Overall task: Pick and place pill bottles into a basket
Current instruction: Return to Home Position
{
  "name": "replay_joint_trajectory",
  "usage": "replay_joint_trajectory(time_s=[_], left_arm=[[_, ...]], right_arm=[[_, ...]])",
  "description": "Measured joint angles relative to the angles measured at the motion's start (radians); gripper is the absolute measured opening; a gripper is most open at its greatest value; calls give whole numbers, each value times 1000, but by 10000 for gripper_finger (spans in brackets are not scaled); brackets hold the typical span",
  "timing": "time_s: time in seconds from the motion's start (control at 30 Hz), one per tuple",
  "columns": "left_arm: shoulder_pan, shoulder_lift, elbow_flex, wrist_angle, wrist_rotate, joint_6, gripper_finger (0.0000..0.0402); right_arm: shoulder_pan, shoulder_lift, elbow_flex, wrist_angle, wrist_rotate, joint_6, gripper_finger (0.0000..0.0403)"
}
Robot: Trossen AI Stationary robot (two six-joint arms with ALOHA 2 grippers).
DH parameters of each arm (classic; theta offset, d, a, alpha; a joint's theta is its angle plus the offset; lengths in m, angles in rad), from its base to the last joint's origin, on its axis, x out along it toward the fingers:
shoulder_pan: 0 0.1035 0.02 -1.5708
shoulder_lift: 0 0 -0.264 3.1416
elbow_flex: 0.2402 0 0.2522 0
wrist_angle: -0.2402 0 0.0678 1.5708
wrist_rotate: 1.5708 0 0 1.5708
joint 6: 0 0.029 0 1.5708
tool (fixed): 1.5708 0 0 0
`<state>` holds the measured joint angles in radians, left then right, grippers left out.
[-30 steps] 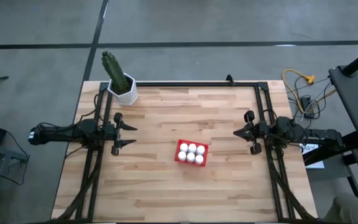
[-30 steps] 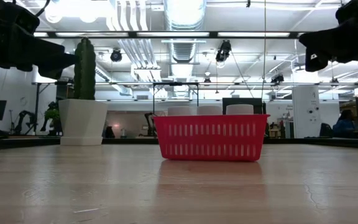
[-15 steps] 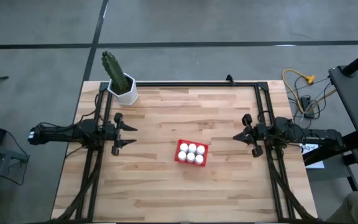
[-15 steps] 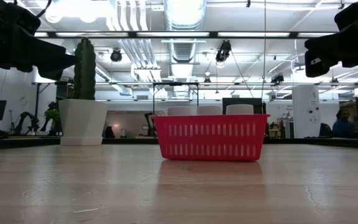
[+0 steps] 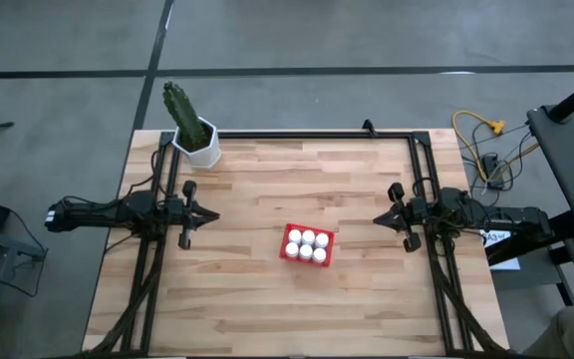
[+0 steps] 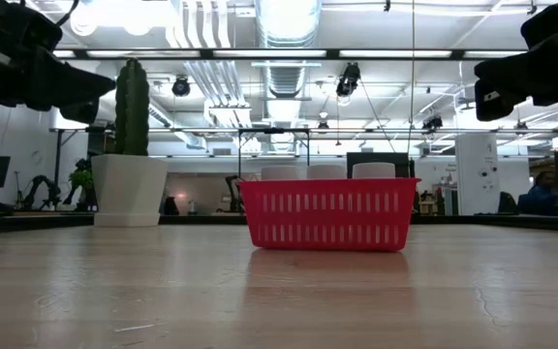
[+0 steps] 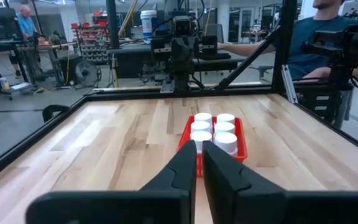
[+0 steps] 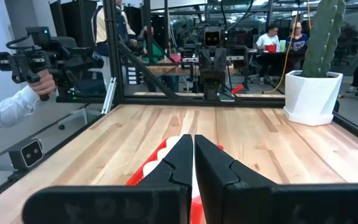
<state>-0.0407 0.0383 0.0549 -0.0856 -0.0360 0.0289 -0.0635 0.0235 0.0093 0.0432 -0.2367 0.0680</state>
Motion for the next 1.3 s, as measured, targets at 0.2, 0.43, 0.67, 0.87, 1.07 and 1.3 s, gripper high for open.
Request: replay_joint_trajectory(time_s=[0.2, 0.43, 0.67, 0.87, 1.07, 1.3], left_arm=[[0, 0, 1, 1, 0, 0, 12], [0, 0, 0, 0, 1, 3, 12], [0, 1, -8, 8, 3, 3, 12], [0, 1, -9, 9, 3, 4, 12], [0, 1, -9, 8, 3, 4, 12], [0, 3, -9, 9, 2, 4, 12]], right_arm=[[0, 0, 0, 0, 0, 0, 9], [0, 0, 0, 0, 1, 8, 9], [0, 0, 0, 0, 1, -18, 9], [0, 0, 0, 0, 2, -20, 9], [0, -1, 0, 0, 2, -19, 9], [0, -1, 0, 0, 2, -18, 9]])
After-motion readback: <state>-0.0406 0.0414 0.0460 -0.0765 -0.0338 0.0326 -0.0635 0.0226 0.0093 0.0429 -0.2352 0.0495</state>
